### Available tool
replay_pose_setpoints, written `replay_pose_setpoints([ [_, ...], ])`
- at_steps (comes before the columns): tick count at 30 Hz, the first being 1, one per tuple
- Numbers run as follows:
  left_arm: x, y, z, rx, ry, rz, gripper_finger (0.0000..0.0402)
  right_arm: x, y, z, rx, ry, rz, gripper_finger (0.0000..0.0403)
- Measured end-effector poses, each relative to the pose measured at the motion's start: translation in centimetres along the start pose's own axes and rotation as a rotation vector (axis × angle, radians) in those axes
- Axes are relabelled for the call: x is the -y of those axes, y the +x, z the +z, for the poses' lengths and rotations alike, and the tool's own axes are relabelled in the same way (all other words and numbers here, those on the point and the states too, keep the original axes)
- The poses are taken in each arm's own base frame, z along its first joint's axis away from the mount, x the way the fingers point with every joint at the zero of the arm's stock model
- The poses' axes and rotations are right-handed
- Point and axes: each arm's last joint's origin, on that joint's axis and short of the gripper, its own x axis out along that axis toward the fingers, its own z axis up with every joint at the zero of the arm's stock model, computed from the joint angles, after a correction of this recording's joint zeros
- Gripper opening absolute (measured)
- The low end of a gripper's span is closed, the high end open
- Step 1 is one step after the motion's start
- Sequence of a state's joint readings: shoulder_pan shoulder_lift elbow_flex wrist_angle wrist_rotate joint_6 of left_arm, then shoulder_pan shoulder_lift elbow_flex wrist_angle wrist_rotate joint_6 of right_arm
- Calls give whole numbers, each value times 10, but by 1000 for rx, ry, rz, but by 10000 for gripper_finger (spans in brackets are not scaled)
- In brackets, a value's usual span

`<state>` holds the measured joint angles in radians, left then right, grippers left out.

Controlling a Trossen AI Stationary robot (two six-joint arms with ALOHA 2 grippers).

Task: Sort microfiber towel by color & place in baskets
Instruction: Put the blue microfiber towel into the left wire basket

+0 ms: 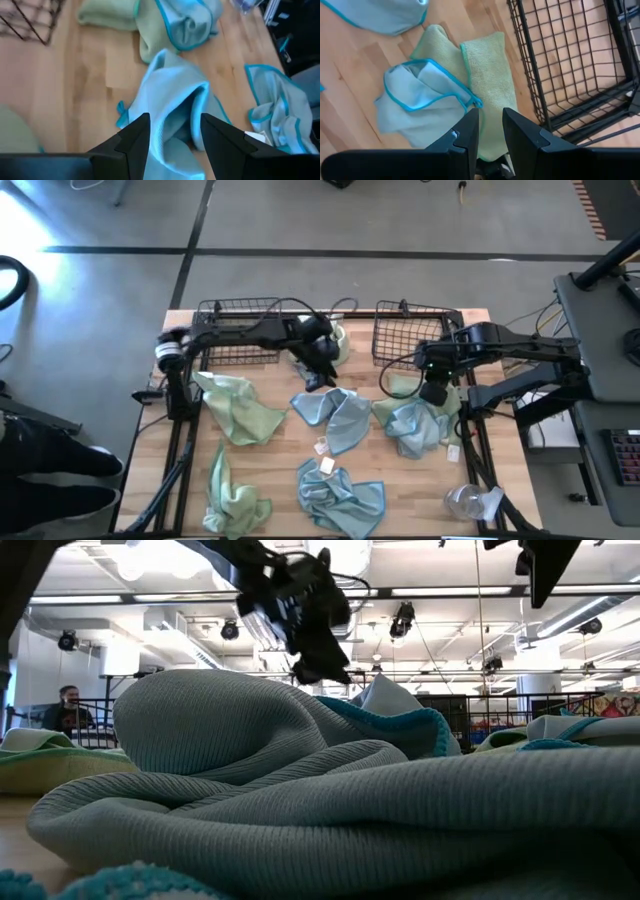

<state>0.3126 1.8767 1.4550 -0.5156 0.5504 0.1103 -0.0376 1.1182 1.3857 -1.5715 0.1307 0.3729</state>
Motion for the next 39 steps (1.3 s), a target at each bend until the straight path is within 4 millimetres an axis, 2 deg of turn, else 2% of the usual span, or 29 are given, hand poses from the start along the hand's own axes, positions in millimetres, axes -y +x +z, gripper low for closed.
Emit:
replay_pose_setpoints([
  [5, -9, 26, -6, -51, -29, -56, 159, 1, -2, -2, 9, -23, 4, 82],
  [8, -14, 35, -7, -65, -25, -60, 159, 1, -2, -2, 9, 0, 4, 82],
  [17, -22, 43, 4, -35, 18, -50, 159, 1, -2, -2, 9, 21, 5, 82],
  [27, -29, 56, -3, -87, -119, -48, 148, 1, -2, -2, 9, 21, 5, 82],
  [32, -28, 54, -2, -90, -140, -45, 113, 1, -2, -2, 9, 20, 5, 82],
  [39, -27, 53, -4, -106, -185, -44, 27, 1, -2, -2, 9, 3, 4, 82],
])
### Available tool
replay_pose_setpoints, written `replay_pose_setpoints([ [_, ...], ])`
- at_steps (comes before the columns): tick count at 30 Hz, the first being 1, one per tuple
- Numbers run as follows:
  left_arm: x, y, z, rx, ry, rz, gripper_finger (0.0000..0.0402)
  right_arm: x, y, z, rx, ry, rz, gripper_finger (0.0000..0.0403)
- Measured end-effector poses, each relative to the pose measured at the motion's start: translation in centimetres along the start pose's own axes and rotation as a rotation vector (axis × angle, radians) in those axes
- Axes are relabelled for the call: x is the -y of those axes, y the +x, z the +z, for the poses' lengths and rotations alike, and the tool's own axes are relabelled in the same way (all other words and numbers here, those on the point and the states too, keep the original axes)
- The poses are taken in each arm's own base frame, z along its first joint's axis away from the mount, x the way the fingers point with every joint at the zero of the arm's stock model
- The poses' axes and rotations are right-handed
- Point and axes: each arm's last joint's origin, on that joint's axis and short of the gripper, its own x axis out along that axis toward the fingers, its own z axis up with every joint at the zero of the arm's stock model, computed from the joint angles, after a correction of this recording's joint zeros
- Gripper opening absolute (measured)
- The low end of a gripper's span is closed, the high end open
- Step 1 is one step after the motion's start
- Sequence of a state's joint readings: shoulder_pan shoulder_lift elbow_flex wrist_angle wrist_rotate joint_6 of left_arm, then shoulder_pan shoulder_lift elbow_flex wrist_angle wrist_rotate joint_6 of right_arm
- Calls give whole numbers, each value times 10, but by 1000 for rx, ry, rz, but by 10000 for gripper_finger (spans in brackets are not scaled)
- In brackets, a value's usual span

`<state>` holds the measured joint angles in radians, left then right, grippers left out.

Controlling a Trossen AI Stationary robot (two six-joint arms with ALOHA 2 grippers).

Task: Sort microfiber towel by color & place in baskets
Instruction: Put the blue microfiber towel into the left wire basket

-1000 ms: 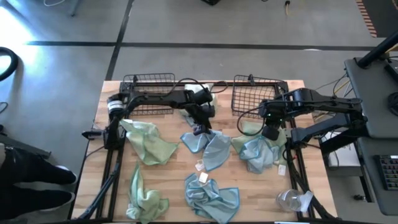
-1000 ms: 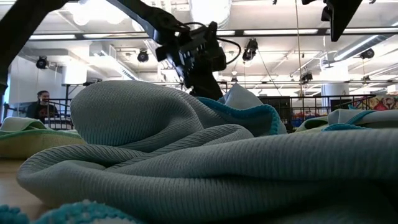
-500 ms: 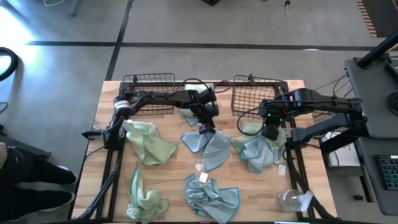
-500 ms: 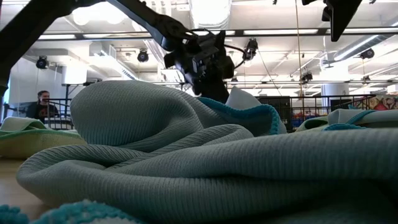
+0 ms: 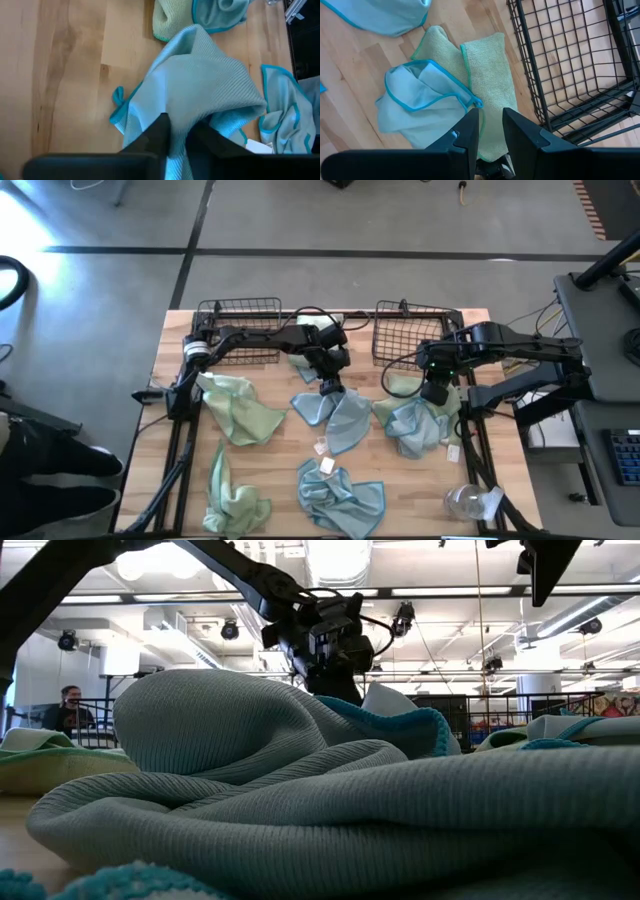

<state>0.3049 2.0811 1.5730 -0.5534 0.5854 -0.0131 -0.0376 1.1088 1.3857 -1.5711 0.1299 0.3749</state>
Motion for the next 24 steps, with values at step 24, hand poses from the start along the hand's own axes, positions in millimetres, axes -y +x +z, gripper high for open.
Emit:
replay_pose_setpoints([
  [24, 6, -6, 2, 10, -151, -3, 1, 0, 0, 0, 1, -39, 0, 82],
])
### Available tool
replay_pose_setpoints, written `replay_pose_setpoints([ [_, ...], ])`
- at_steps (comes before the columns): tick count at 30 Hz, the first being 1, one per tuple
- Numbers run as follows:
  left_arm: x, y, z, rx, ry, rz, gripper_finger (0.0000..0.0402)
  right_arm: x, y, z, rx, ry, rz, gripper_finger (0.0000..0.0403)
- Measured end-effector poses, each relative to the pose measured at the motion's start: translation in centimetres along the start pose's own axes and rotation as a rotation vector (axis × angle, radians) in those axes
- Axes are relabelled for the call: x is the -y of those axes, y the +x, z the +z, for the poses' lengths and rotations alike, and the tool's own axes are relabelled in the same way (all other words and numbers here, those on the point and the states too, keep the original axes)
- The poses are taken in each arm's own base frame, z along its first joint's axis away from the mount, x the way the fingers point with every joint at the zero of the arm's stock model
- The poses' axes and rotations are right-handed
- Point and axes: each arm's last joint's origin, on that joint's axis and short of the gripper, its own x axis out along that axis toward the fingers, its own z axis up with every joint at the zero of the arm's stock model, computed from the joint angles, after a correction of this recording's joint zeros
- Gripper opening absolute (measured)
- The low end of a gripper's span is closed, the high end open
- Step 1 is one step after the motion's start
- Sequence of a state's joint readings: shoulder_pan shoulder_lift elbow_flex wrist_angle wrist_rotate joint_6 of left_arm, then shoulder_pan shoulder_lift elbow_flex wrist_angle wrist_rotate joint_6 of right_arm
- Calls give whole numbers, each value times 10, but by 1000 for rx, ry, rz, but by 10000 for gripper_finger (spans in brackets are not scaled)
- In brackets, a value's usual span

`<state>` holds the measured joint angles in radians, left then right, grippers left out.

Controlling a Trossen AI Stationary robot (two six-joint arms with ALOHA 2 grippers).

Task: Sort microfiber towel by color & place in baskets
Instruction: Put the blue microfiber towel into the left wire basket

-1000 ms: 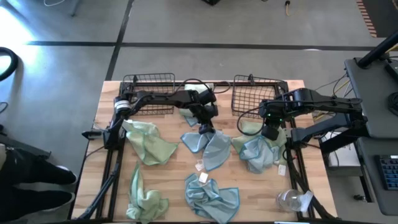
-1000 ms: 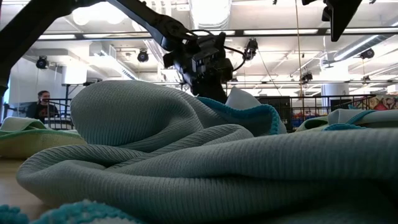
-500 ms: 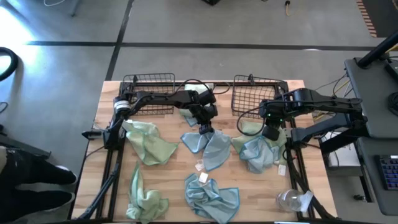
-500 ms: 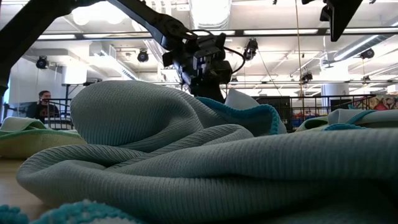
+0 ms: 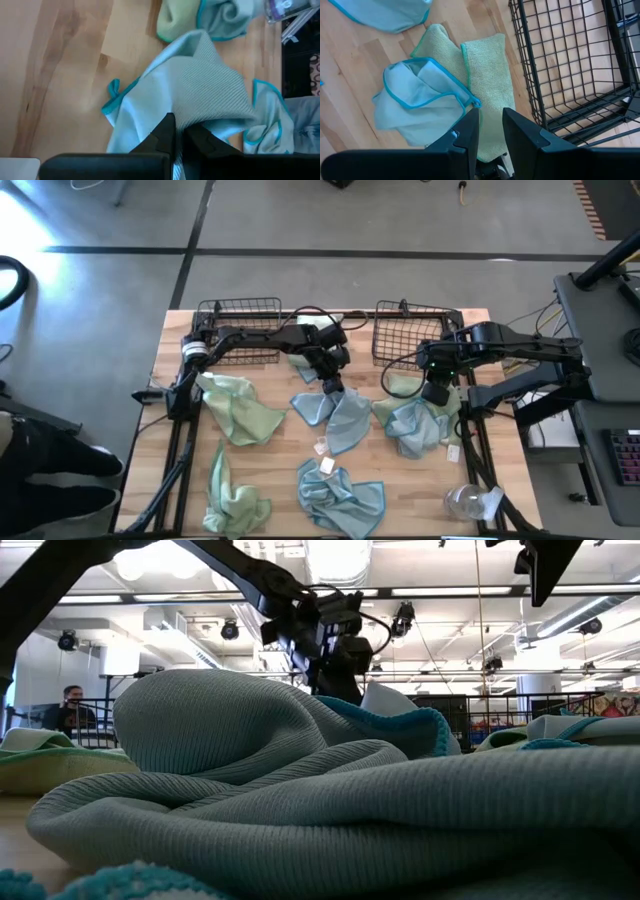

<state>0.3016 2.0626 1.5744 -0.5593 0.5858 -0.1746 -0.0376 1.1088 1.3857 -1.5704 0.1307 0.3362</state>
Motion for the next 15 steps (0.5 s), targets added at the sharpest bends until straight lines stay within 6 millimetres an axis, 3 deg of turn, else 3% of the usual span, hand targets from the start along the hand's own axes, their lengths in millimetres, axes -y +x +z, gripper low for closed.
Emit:
replay_pose_setpoints([
  [9, 36, -46, 23, 35, 128, 4, 0, 0, 0, 0, 0, 1, 0, 82],
  [15, 62, -93, 28, -12, 232, 222, 0, 0, 0, 0, 0, 4, 0, 82],
])
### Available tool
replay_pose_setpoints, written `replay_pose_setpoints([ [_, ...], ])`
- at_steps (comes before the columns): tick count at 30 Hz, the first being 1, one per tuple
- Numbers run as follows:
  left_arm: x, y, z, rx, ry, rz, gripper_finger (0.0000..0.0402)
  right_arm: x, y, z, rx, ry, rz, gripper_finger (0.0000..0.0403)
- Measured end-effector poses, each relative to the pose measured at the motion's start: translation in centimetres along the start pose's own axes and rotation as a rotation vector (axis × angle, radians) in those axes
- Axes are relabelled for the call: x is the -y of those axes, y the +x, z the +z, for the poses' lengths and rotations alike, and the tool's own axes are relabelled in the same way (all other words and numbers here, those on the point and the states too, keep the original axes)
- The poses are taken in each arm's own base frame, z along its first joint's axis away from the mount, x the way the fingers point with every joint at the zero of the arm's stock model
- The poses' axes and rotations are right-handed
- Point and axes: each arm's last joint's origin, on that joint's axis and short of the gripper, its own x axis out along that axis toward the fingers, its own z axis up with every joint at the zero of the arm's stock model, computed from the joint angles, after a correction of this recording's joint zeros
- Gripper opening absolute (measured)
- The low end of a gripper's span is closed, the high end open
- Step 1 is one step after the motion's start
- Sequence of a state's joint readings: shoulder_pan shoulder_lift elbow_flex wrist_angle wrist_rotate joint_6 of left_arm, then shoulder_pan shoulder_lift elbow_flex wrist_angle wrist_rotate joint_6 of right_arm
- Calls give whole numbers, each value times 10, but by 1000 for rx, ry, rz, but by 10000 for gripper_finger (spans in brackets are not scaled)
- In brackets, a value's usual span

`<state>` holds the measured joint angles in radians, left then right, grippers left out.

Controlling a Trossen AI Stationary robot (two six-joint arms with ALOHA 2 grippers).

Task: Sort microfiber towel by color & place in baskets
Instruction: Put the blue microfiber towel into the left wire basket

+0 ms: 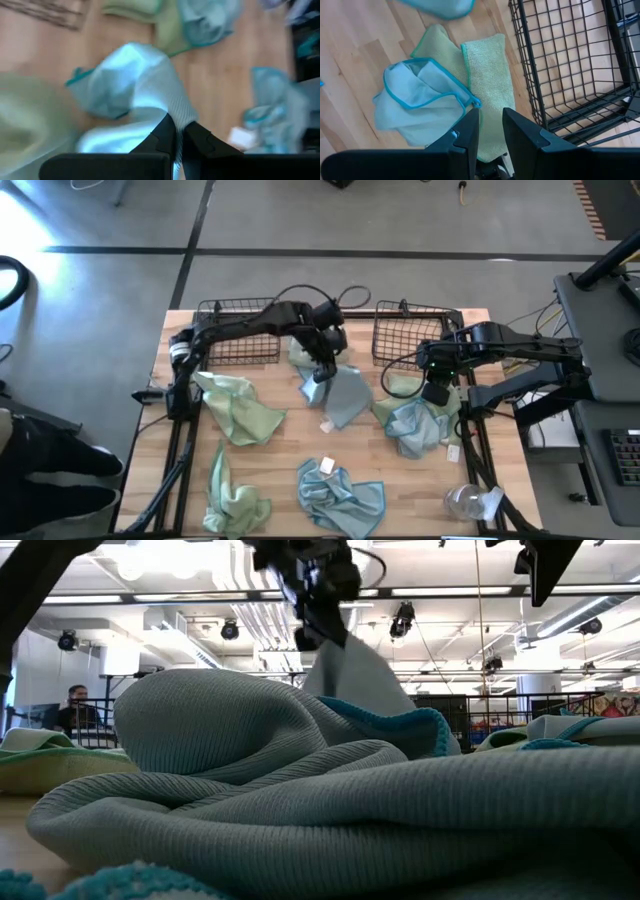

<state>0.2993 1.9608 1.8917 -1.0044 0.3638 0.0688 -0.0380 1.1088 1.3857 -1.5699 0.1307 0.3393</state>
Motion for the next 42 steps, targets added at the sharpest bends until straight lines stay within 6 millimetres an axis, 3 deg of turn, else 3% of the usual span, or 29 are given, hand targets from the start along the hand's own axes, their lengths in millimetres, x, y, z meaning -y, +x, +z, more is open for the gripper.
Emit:
replay_pose_setpoints([
  [12, 18, -106, -8, 39, 58, 351, 0, 0, 0, 1, 7, 12, 2, 82],
  [17, 19, -149, -29, 91, 21, 515, 0, 0, 0, 1, 11, 41, 3, 82],
  [24, 12, -190, -69, 135, -96, 680, 0, -1, 0, 2, 17, 56, 5, 82],
  [32, -5, -211, -119, 194, -246, 829, 0, -2, 1, 6, 45, 60, 16, 82],
  [42, -13, -206, -189, 151, -406, 916, 0, -3, 1, 8, 62, 89, 24, 82],
])
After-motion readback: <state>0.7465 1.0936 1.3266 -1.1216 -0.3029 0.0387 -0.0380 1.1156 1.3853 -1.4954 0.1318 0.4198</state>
